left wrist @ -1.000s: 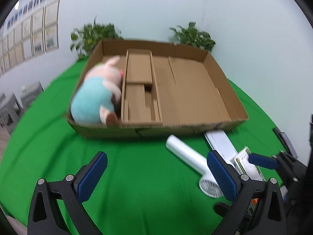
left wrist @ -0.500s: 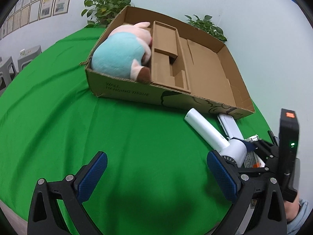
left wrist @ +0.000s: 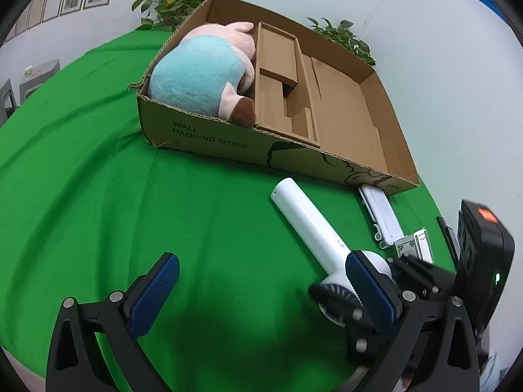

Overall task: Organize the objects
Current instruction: 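Grasp the white hair dryer by its head with the right tool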

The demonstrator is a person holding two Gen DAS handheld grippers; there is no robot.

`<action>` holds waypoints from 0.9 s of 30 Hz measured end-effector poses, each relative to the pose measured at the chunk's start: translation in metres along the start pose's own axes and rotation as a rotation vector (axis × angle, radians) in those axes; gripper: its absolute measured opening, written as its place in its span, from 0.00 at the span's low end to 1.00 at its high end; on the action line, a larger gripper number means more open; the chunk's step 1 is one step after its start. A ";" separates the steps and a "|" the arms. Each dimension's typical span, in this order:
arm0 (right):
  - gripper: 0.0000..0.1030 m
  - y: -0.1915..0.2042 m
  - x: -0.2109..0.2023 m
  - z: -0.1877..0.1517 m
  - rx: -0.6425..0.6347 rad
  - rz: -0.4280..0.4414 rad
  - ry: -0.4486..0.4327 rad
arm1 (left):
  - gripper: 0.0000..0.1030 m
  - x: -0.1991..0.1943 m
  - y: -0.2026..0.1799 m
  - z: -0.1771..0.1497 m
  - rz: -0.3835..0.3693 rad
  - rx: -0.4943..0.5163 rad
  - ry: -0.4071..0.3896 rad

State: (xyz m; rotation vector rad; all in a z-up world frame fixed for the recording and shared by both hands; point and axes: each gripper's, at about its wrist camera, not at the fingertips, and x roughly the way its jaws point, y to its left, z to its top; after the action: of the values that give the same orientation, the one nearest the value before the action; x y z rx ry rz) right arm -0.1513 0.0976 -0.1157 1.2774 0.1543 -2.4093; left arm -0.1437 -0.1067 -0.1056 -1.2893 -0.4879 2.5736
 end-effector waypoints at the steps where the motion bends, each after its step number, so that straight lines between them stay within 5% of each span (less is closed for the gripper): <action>1: 0.72 -0.001 -0.001 -0.002 0.006 -0.002 -0.005 | 0.99 0.002 0.000 0.001 -0.008 -0.001 0.007; 7: 0.80 -0.010 -0.029 -0.010 0.036 -0.033 -0.087 | 0.99 0.025 -0.011 0.007 -0.094 -0.003 0.065; 14: 0.79 -0.009 -0.018 -0.015 0.053 -0.031 -0.060 | 0.99 0.061 -0.036 0.018 -0.190 0.010 0.150; 17: 0.74 -0.007 -0.017 -0.018 0.071 -0.012 -0.061 | 0.99 0.070 -0.042 0.025 -0.225 0.011 0.175; 19: 0.56 -0.001 -0.018 -0.019 0.057 -0.015 -0.058 | 0.99 0.075 -0.043 0.028 -0.233 0.004 0.184; 27: 0.55 0.007 -0.027 -0.032 0.117 -0.034 -0.070 | 0.91 0.092 -0.042 0.028 -0.260 -0.024 0.228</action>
State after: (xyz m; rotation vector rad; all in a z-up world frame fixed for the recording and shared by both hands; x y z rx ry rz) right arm -0.1108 0.1084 -0.1112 1.2481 0.0145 -2.5204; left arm -0.2189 -0.0419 -0.1410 -1.4033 -0.5990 2.1851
